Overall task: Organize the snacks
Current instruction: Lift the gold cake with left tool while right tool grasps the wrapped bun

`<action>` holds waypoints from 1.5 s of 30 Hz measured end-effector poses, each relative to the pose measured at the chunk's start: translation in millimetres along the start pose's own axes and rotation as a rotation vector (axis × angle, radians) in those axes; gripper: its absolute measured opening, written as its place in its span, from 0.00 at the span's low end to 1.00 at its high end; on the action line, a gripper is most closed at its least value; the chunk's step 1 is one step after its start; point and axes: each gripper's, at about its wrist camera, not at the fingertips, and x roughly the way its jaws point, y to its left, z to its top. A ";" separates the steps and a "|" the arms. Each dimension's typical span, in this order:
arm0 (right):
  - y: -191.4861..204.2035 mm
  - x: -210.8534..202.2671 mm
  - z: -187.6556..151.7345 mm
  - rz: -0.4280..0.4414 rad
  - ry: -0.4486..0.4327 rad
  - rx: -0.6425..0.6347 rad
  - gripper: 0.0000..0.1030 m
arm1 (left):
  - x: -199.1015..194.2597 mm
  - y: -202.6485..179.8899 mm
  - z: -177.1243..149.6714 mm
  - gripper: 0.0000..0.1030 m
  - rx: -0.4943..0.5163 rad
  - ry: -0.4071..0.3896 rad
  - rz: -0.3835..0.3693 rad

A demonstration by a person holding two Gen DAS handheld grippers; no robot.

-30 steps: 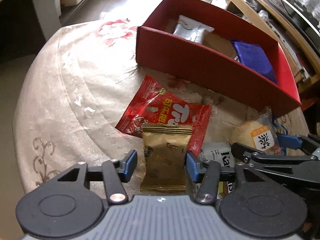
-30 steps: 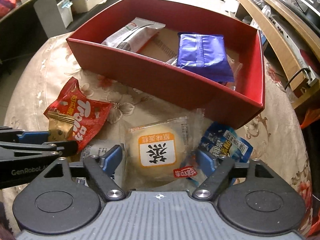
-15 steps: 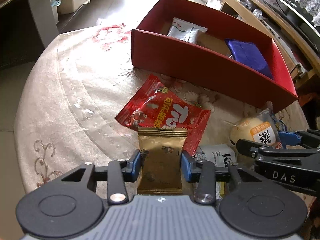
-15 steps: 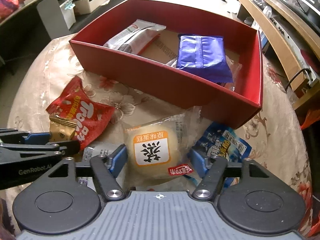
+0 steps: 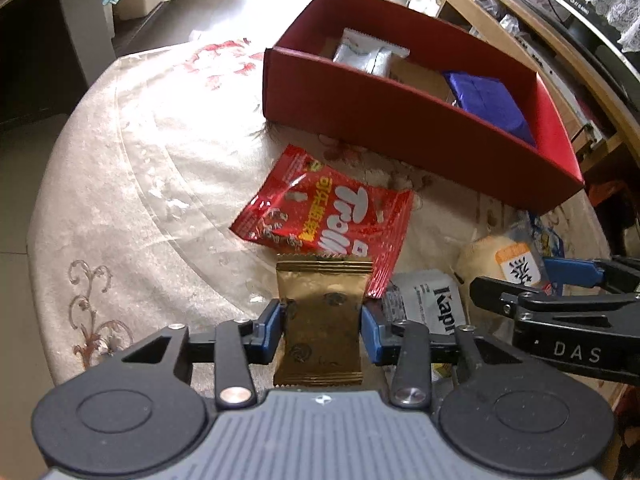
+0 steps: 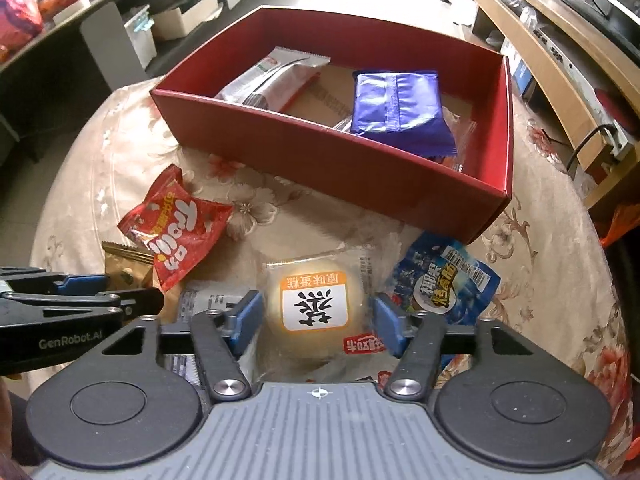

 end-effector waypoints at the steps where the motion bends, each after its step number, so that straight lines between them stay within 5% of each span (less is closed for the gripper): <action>1: 0.8 2.4 -0.6 -0.001 0.008 -0.006 0.79 | 1.5 0.3 -0.6 0.40 -0.003 0.009 -0.002; 10: 11.1 15.0 -0.5 -0.025 0.033 -0.048 0.82 | 4.8 -7.5 -3.2 0.41 0.040 0.004 0.028; 15: 2.6 3.3 -1.2 -0.014 0.009 -0.013 0.64 | 0.7 -6.4 -5.3 0.39 0.051 -0.002 0.036; 31: -11.1 -16.9 -6.5 0.001 -0.042 0.047 0.56 | -18.8 3.3 -7.5 0.38 0.003 -0.039 -0.014; 36: -13.2 -19.2 -6.9 0.009 -0.046 0.065 0.39 | -22.0 -1.2 -5.8 0.38 0.012 -0.047 -0.029; 37: -13.8 -17.5 -7.2 0.007 -0.041 0.068 0.40 | -21.5 -1.4 -6.1 0.38 0.014 -0.044 -0.030; 39: -12.2 -13.5 -7.8 -0.009 -0.022 0.055 0.70 | -20.0 -0.8 -6.2 0.38 0.012 -0.037 -0.029; 40: -9.6 -12.6 -7.8 -0.018 -0.020 0.034 0.76 | -19.1 -0.3 -5.8 0.38 0.010 -0.034 -0.030; 45: 3.2 -2.8 -2.7 -0.016 0.003 -0.046 0.84 | -15.3 1.8 -5.6 0.38 0.008 -0.023 -0.026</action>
